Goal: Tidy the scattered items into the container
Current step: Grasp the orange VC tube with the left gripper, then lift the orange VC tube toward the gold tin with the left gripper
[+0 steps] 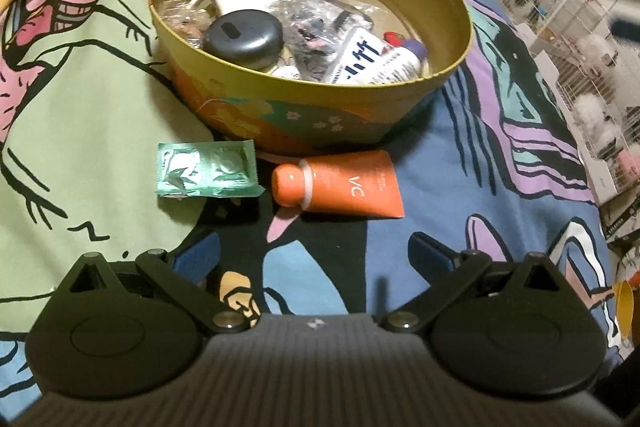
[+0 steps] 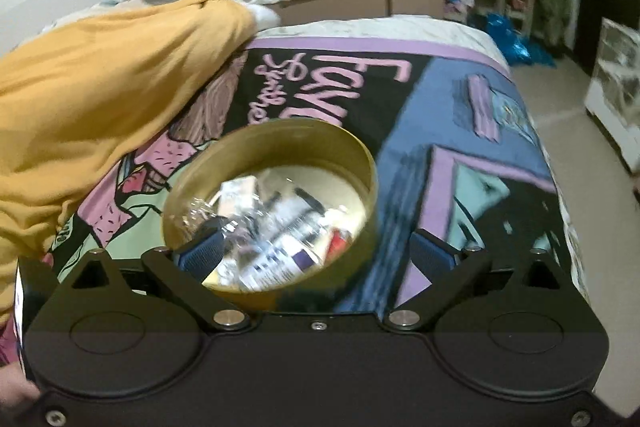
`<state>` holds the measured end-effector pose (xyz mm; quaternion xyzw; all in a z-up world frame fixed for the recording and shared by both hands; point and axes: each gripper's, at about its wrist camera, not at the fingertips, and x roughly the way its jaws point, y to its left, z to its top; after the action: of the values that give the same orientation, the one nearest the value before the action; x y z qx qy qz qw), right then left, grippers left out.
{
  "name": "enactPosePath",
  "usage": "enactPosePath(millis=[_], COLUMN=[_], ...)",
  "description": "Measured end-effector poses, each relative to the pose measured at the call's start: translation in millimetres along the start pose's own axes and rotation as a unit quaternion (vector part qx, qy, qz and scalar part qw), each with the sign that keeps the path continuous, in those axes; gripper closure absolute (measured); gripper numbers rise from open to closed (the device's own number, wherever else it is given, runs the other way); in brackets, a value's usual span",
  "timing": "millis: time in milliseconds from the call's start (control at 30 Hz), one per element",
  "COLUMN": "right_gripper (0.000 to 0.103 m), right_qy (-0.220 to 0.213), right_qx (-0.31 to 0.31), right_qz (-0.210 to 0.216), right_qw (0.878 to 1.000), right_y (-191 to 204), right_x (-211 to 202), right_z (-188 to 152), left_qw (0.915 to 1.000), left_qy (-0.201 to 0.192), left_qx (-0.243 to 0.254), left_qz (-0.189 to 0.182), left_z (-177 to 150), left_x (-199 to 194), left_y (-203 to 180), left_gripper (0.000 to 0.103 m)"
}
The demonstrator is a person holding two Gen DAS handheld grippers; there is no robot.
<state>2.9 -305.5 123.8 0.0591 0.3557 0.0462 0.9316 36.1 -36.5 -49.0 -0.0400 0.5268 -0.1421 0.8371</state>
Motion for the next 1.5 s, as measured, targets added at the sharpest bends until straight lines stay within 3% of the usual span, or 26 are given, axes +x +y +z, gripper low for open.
enactPosePath(millis=[133, 200, 400, 500, 667, 867, 933, 1000, 1233, 1500], right_gripper=[0.001, 0.001, 0.001, 0.001, 0.001, 0.001, 0.001, 0.001, 0.001, 0.001], right_qy=[0.001, 0.022, 0.046, 0.044, 0.042, 0.035, 0.030, 0.029, 0.050, 0.056], right_qx=[0.044, 0.070, 0.110, 0.108, 0.112, 0.110, 0.114, 0.120, 0.111, 0.075], right_qz=[-0.008, -0.009, 0.006, 0.016, 0.033, 0.046, 0.047, 0.047, 0.042, 0.038], right_qw=[0.999, 0.997, 0.993, 0.993, 0.992, 0.992, 0.992, 0.991, 0.992, 0.995], right_y=[-28.1, -38.6, -49.3, -45.0, -39.7, -38.2, -39.8, -43.4, -40.1, -25.6], right_x=[-4.6, 1.8, 17.7, 19.8, 20.6, 18.2, 16.8, 18.0, 28.8, 29.7], right_z=[-30.7, -40.2, -46.3, -45.5, -42.3, -40.5, -39.7, -40.0, -45.6, -48.4], left_qw=[0.9997, 0.9995, 0.9986, 0.9973, 0.9971, 0.9939, 0.9923, 0.9918, 0.9938, 0.9978], left_qy=[-0.011, -0.022, -0.050, -0.053, -0.013, 0.060, 0.059, 0.055, 0.073, 0.011], left_qx=[0.004, 0.005, 0.007, 0.032, 0.030, -0.024, -0.011, -0.019, -0.045, -0.043], left_qz=[0.021, 0.022, 0.017, 0.039, 0.068, 0.090, 0.108, 0.113, 0.071, 0.049], left_z=[-4.3, -5.4, 4.7, 12.3, 26.9, 49.7, 47.2, 45.1, 38.6, 1.2], left_x=[-0.1, -1.9, -4.6, 2.2, 31.7, 70.7, 76.7, 74.1, 43.8, -22.7], left_y=[-3.4, -5.8, -18.9, -34.2, -48.9, -48.6, -54.0, -55.6, -33.1, -23.9], left_gripper=[0.000, 0.000, 0.000, 0.000, 0.000, 0.000, 0.003, 0.009, 0.010, 0.010])
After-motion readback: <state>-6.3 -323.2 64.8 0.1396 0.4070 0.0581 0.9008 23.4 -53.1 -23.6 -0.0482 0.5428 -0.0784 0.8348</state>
